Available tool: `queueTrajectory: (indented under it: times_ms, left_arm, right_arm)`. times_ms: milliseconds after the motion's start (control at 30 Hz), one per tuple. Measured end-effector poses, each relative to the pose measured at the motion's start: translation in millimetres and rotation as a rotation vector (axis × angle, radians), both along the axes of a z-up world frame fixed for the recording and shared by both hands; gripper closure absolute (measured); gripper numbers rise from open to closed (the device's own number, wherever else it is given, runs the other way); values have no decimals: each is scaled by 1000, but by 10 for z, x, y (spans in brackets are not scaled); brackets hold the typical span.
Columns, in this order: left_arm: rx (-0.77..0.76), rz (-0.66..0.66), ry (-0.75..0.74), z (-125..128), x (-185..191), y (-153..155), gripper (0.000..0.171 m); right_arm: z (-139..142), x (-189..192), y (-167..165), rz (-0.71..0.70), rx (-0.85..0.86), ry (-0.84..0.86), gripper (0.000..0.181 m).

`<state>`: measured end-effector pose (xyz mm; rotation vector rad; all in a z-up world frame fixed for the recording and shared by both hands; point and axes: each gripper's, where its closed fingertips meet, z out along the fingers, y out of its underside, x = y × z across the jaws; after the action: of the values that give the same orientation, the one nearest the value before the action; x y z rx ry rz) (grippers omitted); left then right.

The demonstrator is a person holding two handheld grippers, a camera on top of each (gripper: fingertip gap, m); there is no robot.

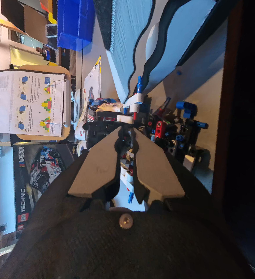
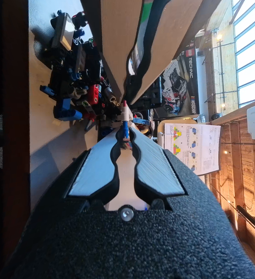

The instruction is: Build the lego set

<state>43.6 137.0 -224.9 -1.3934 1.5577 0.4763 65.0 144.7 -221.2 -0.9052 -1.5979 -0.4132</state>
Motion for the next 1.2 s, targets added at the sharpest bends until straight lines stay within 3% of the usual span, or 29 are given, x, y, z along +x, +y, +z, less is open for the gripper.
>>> queueTrajectory:
  times_ms: [167,767,900,1200]
  left_arm:
    - [11,-18,7,-18,32,11,171]
    - [62,-124,-20,-5,59,13,171]
    - [70,-137,-54,34,51,-9,164]
    - [167,-133,31,23,84,54,170]
  right_arm:
    - [23,-35,1,16,5,13,174]
    - [27,-47,-5,70,41,25,174]
    - [27,-50,-6,79,38,31,174]
    - [26,-45,4,95,38,36,175]
